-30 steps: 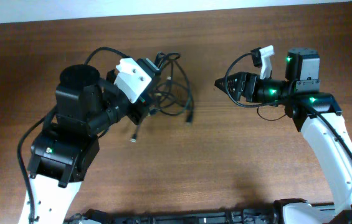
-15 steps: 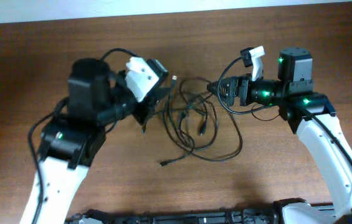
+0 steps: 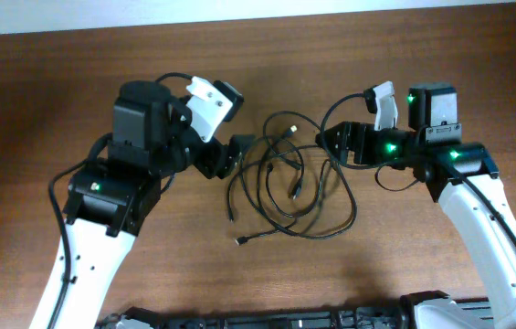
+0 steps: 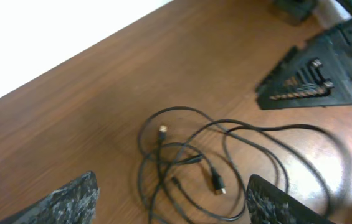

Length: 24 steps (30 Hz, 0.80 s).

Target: Untangle cables

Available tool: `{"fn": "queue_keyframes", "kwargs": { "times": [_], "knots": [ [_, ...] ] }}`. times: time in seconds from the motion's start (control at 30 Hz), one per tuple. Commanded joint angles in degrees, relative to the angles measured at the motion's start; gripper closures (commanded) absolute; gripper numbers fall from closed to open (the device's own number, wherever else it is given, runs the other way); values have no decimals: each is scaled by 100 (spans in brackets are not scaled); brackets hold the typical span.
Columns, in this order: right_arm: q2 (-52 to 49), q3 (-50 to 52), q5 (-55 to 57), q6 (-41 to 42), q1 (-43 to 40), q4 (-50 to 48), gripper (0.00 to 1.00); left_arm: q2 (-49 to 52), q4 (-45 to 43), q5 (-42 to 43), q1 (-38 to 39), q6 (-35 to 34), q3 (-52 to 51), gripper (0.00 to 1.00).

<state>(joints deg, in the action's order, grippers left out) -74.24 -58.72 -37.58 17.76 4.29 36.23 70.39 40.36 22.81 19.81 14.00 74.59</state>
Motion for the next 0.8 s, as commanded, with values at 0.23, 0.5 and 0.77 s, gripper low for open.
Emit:
{"fn": "queue_keyframes", "kwargs": {
  "times": [0.23,0.5,0.77],
  "knots": [
    [76,-57,1126,-44,9,680,14,-264,92,-654,-9,-284,42,21],
    [-46,-52,1742,-656,15,1434,14,-264,87,-656,-9,-284,42,19],
    [-544,-2,1641,-944,26,1980,14,-264,87,-658,-9,-284,42,18]
  ]
}}
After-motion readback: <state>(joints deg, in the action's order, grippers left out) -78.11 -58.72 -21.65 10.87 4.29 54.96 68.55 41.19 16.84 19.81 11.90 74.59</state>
